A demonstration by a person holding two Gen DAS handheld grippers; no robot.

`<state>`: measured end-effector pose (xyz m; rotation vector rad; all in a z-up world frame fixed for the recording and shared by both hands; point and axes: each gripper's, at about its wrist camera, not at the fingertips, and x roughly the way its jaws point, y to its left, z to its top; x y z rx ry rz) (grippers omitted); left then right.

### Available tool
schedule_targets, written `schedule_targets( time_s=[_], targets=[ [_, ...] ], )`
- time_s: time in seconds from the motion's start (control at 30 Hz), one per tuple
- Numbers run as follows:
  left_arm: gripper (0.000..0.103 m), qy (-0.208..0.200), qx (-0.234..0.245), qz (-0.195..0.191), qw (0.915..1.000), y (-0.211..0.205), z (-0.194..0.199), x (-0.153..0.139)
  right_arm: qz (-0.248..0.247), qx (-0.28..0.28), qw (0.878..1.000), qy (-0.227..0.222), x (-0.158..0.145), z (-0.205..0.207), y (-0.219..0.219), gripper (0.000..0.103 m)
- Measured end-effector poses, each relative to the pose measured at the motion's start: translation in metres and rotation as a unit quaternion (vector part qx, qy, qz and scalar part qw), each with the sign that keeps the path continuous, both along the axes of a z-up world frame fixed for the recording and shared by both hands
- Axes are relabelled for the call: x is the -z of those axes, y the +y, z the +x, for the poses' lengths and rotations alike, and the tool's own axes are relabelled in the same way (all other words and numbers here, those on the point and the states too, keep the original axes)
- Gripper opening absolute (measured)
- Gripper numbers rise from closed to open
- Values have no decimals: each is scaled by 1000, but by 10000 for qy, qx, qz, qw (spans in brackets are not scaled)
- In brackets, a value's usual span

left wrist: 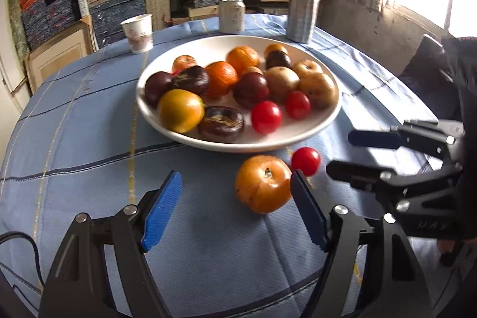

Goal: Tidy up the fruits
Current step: 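Withdraw both open grippers to the last two fruits, then grasp the orange-brown fruit with the left gripper while the right grasps the red cherry tomato, then lower the orange-brown fruit onto the plate with the left gripper while the right lowers the tomato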

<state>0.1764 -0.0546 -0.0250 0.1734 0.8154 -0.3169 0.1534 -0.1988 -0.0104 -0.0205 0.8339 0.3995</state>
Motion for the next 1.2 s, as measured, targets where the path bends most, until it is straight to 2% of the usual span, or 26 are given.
schedule_targets(
  time_s=[0.17, 0.23, 0.27, 0.3, 0.37, 0.47, 0.57, 0.73, 0.77, 0.8, 0.9, 1.2],
  targets=[
    [75, 46, 96, 7, 9999, -10, 5, 7, 82, 92, 9999, -22, -3, 2, -8, 52],
    [62, 129, 216, -169, 9995, -9, 7, 8, 74, 98, 9999, 1, -1, 2, -7, 52],
    [47, 201, 330, -301, 9988, -10, 7, 8, 63, 91, 9999, 4, 0, 2, -6, 52],
    [41, 284, 469, -408, 9977, -12, 6, 8, 62, 80, 9999, 10, 0, 3, -6, 52],
    [40, 254, 510, -326, 9978, -15, 4, 9, 60, 61, 10000, 13, 0, 3, -5, 52],
    [40, 324, 509, -417, 9973, -9, 1, 8, 98, 43, 9999, 66, 2, 4, -3, 52],
    [40, 203, 295, -288, 9989, 6, -4, 3, 124, -60, 9998, 149, 7, 6, 5, 52],
    [40, 63, -58, -287, 9996, 33, -6, -5, -56, -266, 9994, 227, 13, 13, 31, 52],
    [40, 55, -92, -295, 9995, 35, -6, -5, -117, -276, 9992, 267, 15, 16, 35, 49],
    [40, 25, -145, -288, 9995, 37, -5, -7, -139, -291, 9990, 319, 17, 19, 37, 40],
    [40, -48, -180, -253, 9995, 39, -6, -11, -191, -230, 9991, 285, 18, 21, 38, 27],
    [40, -345, -256, -104, 9990, 31, -7, -25, -55, -163, 9998, 76, 3, 6, 23, 25]
  ],
)
